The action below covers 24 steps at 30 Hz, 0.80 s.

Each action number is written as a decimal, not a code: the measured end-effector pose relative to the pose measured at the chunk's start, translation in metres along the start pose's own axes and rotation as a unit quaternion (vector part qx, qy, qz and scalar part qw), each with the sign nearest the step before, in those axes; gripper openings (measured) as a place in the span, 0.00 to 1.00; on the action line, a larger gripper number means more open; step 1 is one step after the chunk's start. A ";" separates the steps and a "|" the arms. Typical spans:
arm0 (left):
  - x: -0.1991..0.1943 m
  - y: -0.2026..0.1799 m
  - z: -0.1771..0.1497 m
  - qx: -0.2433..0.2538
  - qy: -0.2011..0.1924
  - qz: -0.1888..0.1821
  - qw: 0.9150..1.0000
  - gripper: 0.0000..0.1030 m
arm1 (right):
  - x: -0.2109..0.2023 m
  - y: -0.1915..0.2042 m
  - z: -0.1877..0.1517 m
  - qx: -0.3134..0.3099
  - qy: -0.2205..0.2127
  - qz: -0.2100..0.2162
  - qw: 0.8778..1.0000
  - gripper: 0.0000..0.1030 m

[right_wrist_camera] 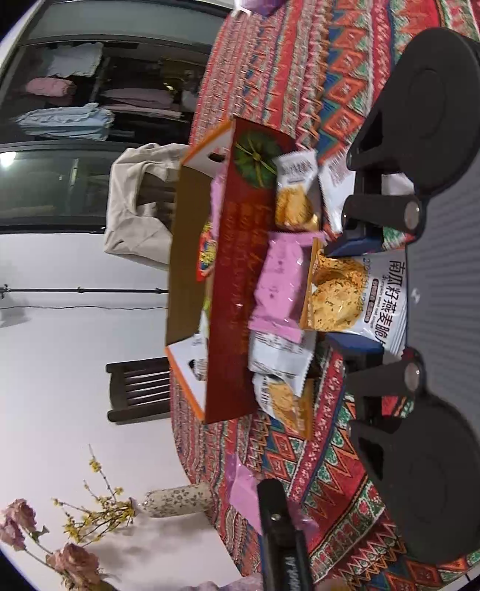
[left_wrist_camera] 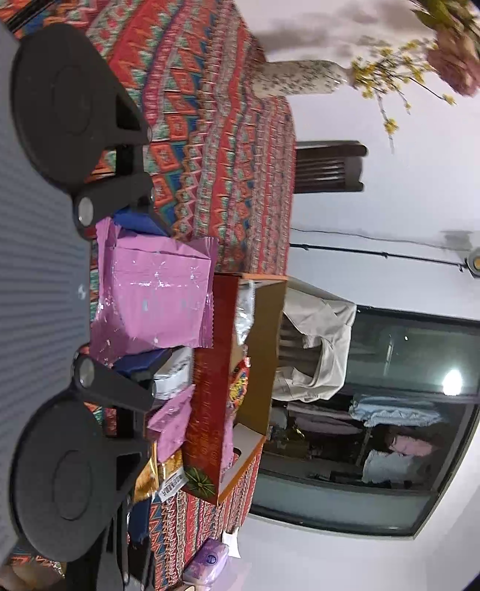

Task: Organize snacks
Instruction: 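Carry both packets over the cardboard box and open both grippers inside it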

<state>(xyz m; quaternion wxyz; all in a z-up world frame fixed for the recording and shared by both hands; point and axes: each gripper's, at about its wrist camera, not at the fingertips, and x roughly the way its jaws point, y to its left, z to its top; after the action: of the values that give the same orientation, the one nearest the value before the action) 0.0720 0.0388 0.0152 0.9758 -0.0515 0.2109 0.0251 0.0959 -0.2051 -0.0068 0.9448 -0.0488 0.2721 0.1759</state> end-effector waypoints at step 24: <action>0.049 -0.015 0.094 0.035 -0.040 -0.035 0.998 0.62 | 0.020 -0.068 0.084 0.043 -0.065 -0.007 0.997 0.41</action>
<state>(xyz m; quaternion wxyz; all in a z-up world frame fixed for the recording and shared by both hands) 0.1560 0.0355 0.0819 0.9849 -0.0234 0.1707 -0.0142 0.1779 -0.2469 0.0537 0.9629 0.0017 0.2173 0.1603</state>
